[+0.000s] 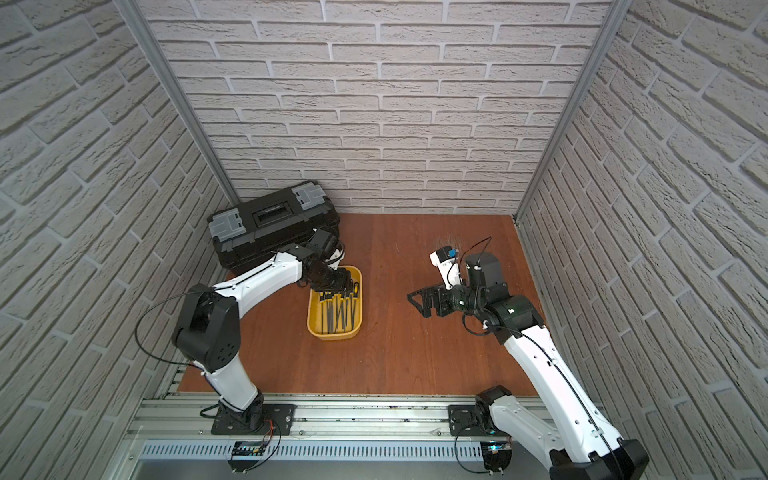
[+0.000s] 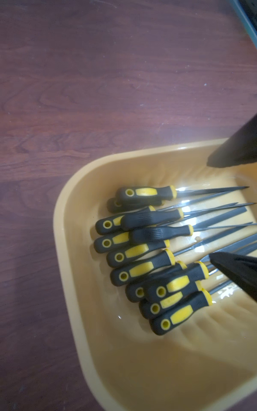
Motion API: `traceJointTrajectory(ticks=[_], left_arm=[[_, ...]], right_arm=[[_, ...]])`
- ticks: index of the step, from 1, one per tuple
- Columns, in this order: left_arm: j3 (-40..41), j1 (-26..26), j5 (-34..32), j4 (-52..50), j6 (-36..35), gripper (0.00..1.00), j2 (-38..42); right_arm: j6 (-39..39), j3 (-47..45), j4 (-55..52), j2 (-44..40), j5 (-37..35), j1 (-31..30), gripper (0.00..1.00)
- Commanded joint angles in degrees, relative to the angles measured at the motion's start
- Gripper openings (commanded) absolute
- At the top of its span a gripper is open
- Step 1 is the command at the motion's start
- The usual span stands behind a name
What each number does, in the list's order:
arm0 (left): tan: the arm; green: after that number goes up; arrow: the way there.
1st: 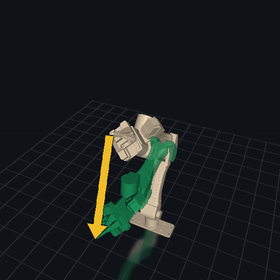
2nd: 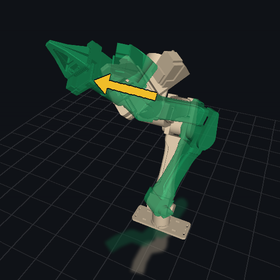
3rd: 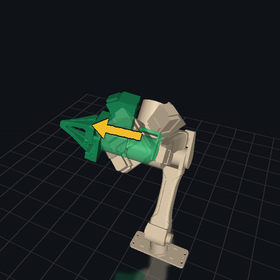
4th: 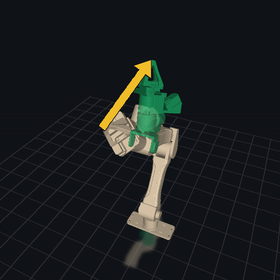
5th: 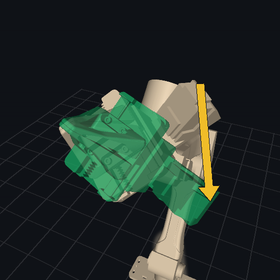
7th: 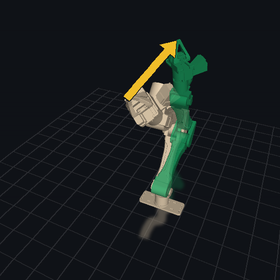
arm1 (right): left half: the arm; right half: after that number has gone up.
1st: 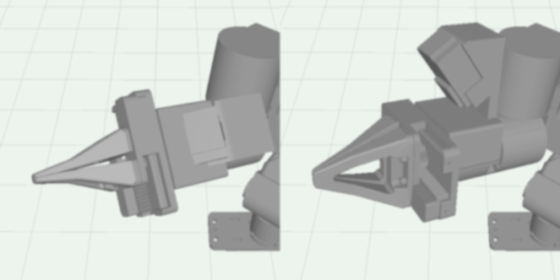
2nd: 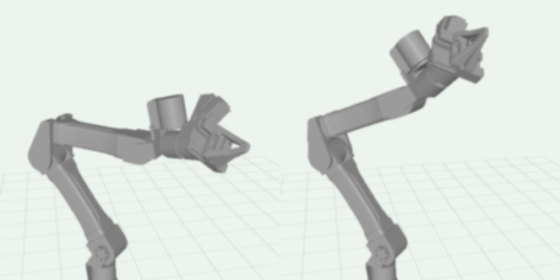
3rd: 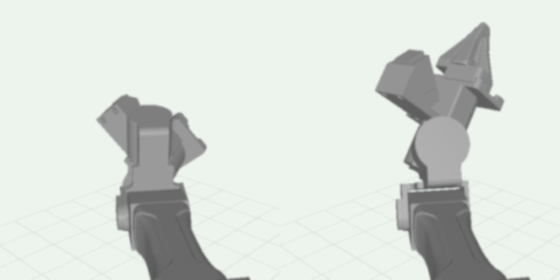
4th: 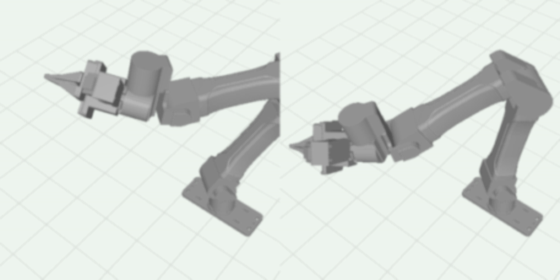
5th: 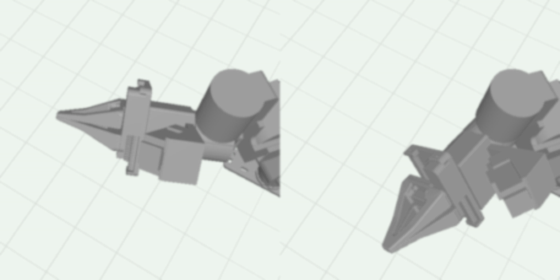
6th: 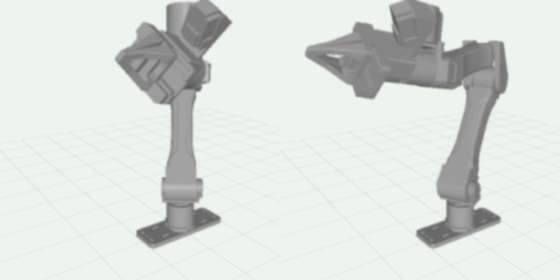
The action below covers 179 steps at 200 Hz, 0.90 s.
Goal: Take the file tool out of the storage box
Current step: Pick up the file tool from the storage box.
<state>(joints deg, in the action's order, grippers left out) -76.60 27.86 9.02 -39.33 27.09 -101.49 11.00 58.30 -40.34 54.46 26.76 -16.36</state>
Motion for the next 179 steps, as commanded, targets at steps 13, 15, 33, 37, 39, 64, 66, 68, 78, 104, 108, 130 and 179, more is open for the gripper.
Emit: traceJointTrajectory(ticks=[13, 15, 33, 37, 39, 64, 66, 68, 78, 104, 108, 130, 179], left_arm=[[-1.71, 0.45, -3.27, 1.67, 0.28, 0.56, -2.48], [-1.71, 0.47, -3.34, 1.7, 0.25, 0.55, -2.61], [-2.19, 0.6, -4.06, 1.41, 0.33, 0.51, -3.79], [-2.31, 0.61, -4.47, 1.25, 0.33, 0.51, -4.02], [-2.37, 0.62, -4.63, 1.2, 0.33, 0.5, -4.16], [-3.1, 0.86, -6.43, -0.08, 0.16, 0.46, -5.37], [-3.11, 0.81, -6.5, -0.12, 0.15, 0.46, -5.53], [-3.18, 0.82, -6.54, -0.13, 0.11, 0.46, -5.6], [-3.29, 0.8, -6.87, -0.13, 0.02, 0.43, -5.96], [-4.15, 0.77, -7.3, -0.63, -0.19, 0.38, -7.51], [-4.24, 0.95, -7.54, -0.73, -0.2, 0.38, -7.61], [-4.94, 0.94, -8.51, -1.52, -0.55, 0.37, -8.52], [-5.75, 1.23, -9.58, -2.45, -0.98, 0.34, -10.06]], right_arm=[[0.33, 1.37, -0.92, -1.6, 0.27, -0.56, 1.0], [0.4, 1.42, -0.94, -1.63, 0.23, -0.53, 1.0], [0.58, 1.2, -0.89, -2.05, -0.3, -0.48, 1.0], [0.63, 1.2, -0.88, -2.04, -0.37, -0.52, 1.0], [0.67, 1.2, -0.88, -2.13, -0.41, -0.54, 1.0], [0.79, 1.2, -0.87, -2.16, -0.66, -0.44, 1.0], [0.84, 1.2, -0.88, -2.16, -0.62, -0.5, 1.0], [0.79, 1.2, -0.84, -2.16, -0.67, -0.47, 1.0], [0.85, 1.2, -0.88, -2.16, -0.7, -0.53, 1.0], [0.77, 1.48, -0.84, -1.82, -0.9, -0.51, 1.0], [0.84, 1.51, -0.83, -1.77, -0.92, -0.47, 1.0], [0.75, 1.55, -0.86, -1.72, -1.06, -0.47, 1.0], [0.97, 1.35, -0.92, -1.85, -1.43, -0.53, 1.0]])
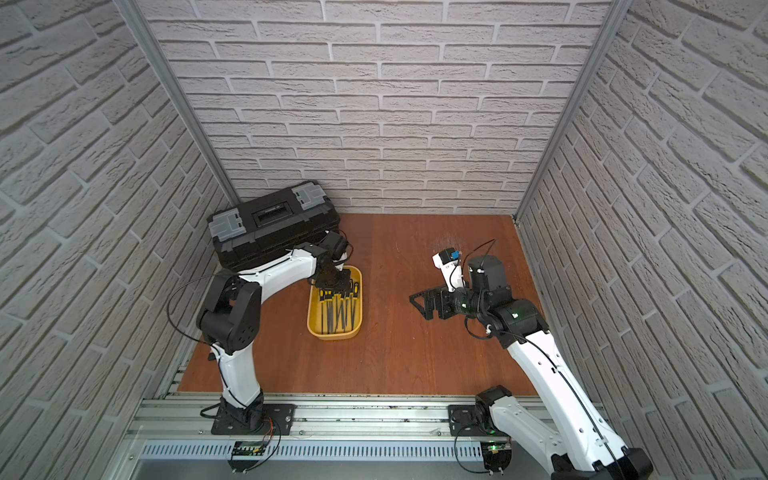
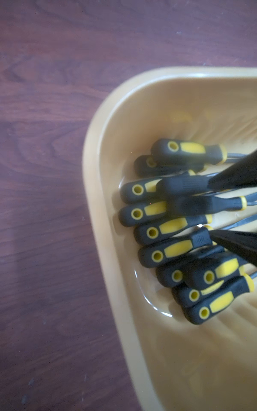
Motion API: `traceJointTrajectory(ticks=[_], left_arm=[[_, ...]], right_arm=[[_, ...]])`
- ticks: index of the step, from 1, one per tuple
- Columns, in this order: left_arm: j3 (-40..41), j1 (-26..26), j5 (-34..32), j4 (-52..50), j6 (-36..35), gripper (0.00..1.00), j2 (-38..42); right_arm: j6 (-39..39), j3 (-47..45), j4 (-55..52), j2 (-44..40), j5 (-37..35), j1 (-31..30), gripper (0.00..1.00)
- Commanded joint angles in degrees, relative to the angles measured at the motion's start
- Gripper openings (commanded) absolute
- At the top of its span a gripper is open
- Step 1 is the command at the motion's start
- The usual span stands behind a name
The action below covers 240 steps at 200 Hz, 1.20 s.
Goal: Take the file tool out of the storage box
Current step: Pick up the file tool from the storage box.
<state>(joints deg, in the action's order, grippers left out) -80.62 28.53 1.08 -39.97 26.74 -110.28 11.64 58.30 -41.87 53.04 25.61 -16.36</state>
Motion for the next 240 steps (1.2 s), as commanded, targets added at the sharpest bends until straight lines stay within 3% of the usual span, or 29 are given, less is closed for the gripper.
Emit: traceJointTrajectory(ticks=[1, 180, 240], left_arm=[[-1.73, 0.56, -1.67, -1.84, -0.59, 0.34, -1.26], [-4.33, 1.35, -4.86, -3.89, -1.17, 0.26, -5.36], [-4.69, 1.36, -5.04, -3.96, -1.25, 0.18, -5.29]], right_arm=[[0.32, 1.36, 0.58, -0.45, -0.24, -0.52, 1.0], [0.51, 1.73, -0.12, -1.53, -1.27, -0.52, 1.0], [0.68, 1.07, -0.22, -1.53, -1.08, -0.5, 1.0]])
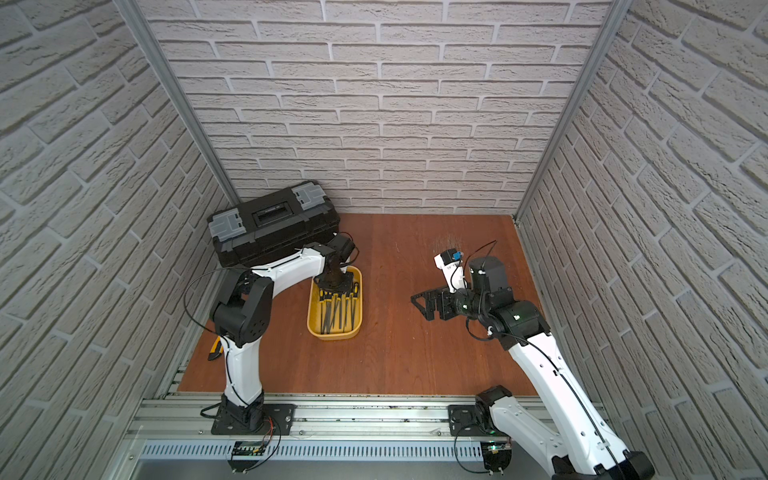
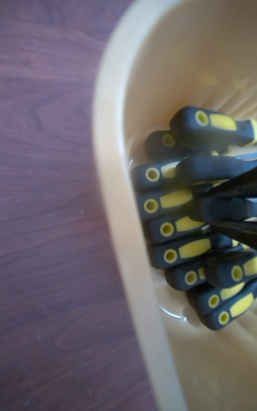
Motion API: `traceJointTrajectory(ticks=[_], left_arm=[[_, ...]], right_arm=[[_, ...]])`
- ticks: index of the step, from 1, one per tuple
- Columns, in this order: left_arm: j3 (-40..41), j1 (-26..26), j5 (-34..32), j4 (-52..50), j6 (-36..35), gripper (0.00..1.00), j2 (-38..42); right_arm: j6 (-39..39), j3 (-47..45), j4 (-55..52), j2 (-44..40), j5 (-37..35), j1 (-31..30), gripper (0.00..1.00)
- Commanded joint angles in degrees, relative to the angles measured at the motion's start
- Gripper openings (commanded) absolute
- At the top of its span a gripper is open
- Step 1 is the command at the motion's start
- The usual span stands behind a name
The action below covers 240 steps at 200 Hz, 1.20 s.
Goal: Take the file tool out of the storage box
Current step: Pick up the file tool from the storage box.
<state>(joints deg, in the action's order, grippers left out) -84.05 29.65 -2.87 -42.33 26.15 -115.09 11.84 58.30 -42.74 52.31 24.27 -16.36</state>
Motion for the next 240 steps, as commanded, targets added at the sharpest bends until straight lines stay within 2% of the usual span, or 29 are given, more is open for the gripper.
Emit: traceJointTrajectory(ticks=[1, 79, 143, 163, 201, 240], left_arm=[[-1.27, 0.24, -1.08, -1.61, -0.66, 0.18, -0.49], [-3.79, 0.24, 0.17, -3.85, 1.02, 0.18, 4.48], [-5.32, -0.99, 5.41, -4.16, 4.25, 0.18, 8.49], [-5.76, -1.46, 7.87, -3.44, 5.84, 0.17, 10.74], [-6.4, -2.12, 12.88, -1.14, 9.48, 0.18, 13.92], [-6.65, -2.2, 15.24, 0.29, 11.52, 0.18, 15.35]], right_arm=[[0.47, 1.05, 0.65, -0.81, 0.29, -0.51, 1.0], [2.34, -0.73, 1.02, -1.16, 2.82, -0.47, 1.0], [9.26, -4.78, 7.8, -2.42, 8.27, -0.64, 0.92], [11.34, -6.3, 10.22, -2.66, 8.54, -1.0, 0.87], [15.28, -8.83, 16.53, -1.31, 6.15, -4.83, 0.82], [17.49, -8.83, 23.58, 5.97, 2.78, -11.58, 0.78]])
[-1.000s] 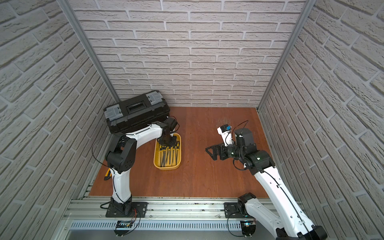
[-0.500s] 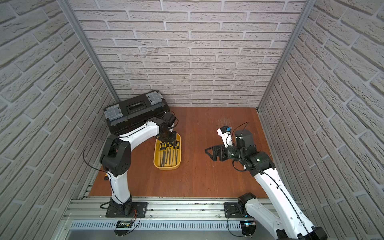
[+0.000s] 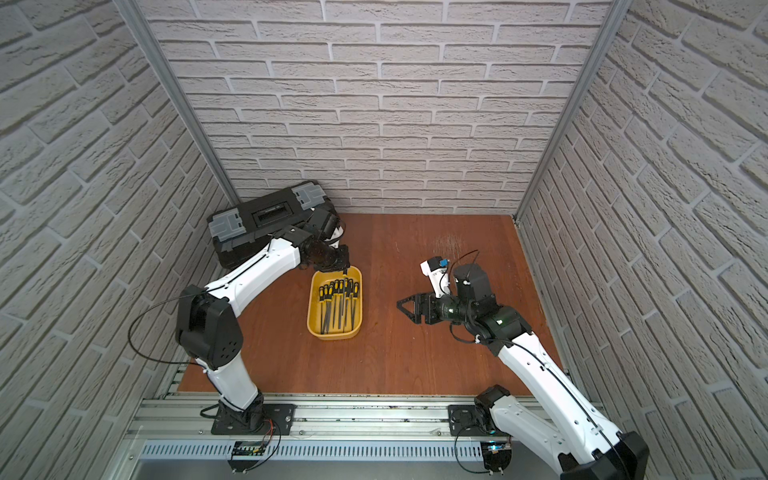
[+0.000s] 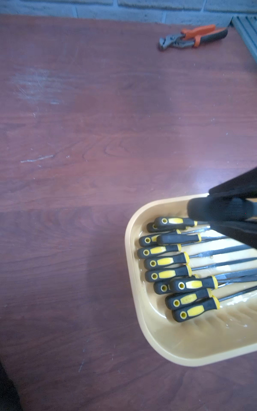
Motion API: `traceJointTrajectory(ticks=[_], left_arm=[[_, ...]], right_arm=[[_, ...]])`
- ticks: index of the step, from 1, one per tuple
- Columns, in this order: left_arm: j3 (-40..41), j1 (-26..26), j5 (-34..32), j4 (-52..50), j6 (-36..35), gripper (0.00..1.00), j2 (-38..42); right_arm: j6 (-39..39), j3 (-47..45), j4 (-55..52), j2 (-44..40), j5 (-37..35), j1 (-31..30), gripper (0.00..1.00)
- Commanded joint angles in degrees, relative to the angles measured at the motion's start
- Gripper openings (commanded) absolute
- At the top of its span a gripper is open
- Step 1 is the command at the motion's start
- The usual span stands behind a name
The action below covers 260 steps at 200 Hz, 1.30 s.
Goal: Take the file tool out of the storage box
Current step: Pick up the file tool from the storage box, then place the file tool at the center of the board.
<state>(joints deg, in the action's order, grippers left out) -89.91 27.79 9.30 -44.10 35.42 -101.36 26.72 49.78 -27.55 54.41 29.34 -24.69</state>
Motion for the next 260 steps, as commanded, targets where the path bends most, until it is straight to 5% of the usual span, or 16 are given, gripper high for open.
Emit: traceJointTrajectory(ticks=[1, 116, 260], left_arm=[[-0.75, -0.36, 3.12, 2.12, 2.31, 0.17, 1.7], [4.72, -0.28, 10.32, 10.85, 8.94, 0.17, 5.72], [5.49, -0.37, 12.0, 10.47, 9.49, 0.17, 7.68]], right_arm=[[2.62, -0.26, 8.61, 4.08, -2.32, -3.43, 0.78], [4.69, 10.99, 20.96, 28.4, -5.59, -12.12, 0.58], [3.6, 17.11, 20.53, 36.82, -5.27, -12.41, 0.33]])
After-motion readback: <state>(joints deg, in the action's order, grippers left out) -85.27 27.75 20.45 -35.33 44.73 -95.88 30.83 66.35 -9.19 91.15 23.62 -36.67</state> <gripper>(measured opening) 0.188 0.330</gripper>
